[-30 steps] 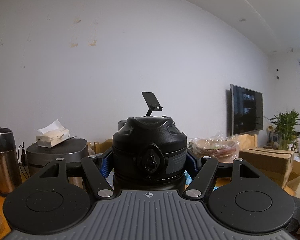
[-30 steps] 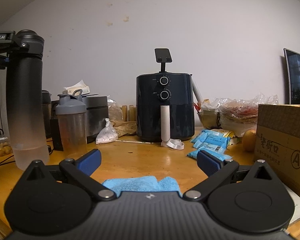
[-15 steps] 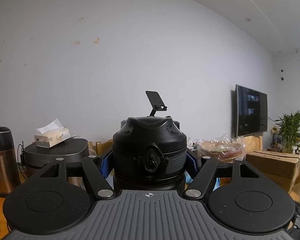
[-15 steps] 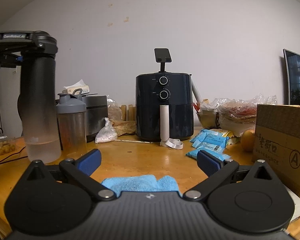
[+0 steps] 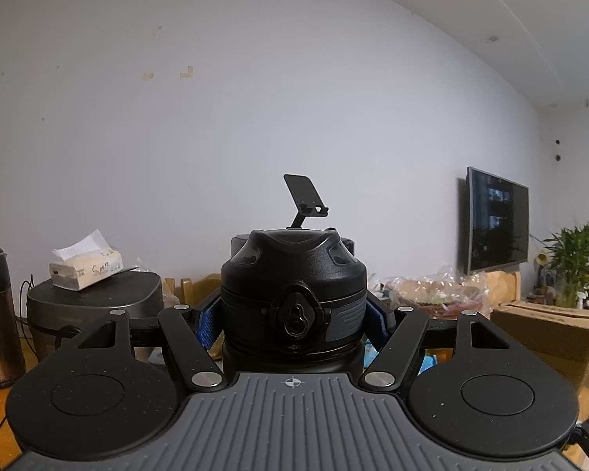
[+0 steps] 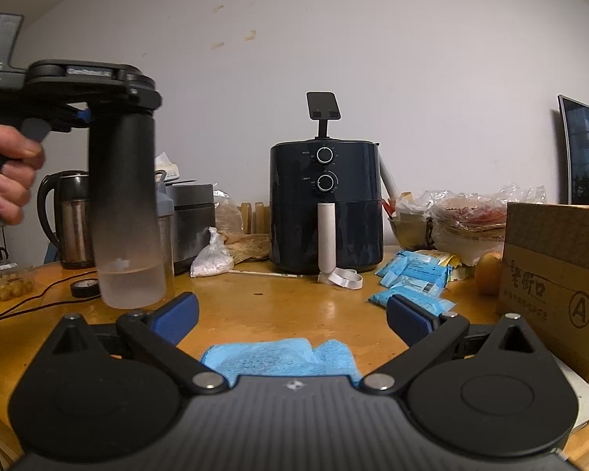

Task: Clean container
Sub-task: 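Lower the black bottle toward the table with the left gripper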

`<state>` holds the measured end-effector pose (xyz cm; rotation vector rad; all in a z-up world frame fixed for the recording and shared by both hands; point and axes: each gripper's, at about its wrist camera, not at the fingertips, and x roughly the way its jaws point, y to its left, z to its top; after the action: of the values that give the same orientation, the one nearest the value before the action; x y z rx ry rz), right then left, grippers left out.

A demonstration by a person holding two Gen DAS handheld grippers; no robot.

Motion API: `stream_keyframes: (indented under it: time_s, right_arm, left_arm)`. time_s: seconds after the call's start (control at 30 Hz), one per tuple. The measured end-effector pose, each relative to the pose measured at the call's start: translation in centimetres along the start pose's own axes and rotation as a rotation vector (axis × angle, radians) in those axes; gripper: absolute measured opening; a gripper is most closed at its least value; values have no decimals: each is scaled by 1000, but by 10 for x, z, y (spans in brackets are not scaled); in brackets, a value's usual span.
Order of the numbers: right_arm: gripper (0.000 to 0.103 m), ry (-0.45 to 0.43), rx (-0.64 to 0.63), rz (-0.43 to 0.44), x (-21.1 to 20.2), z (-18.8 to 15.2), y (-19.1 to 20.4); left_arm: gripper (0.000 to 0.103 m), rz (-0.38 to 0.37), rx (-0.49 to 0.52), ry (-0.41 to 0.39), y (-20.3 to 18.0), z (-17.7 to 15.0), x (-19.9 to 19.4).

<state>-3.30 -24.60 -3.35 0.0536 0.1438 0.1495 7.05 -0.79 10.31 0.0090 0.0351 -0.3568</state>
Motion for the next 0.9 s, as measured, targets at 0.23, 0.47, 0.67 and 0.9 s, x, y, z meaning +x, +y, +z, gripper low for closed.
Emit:
stream_keyframes:
  time_s: [0.23,0.47,0.67,0.9]
  right_arm:
    - [103,7,-3,9,-1,-2,4]
    - [103,15,2,15,-1,-5,7]
    - [103,21,7,13,1,-6,6]
    - [103,25,8,9,1,-6,7]
  left_arm:
    - [68,2,-14,-8,0,-2,18]
    - [68,-4,0,-2,-4,-4,39]
    - [68,-8,-14,-1,-5,-5,54]
    - [68,9,-7,11,-5,-10,72]
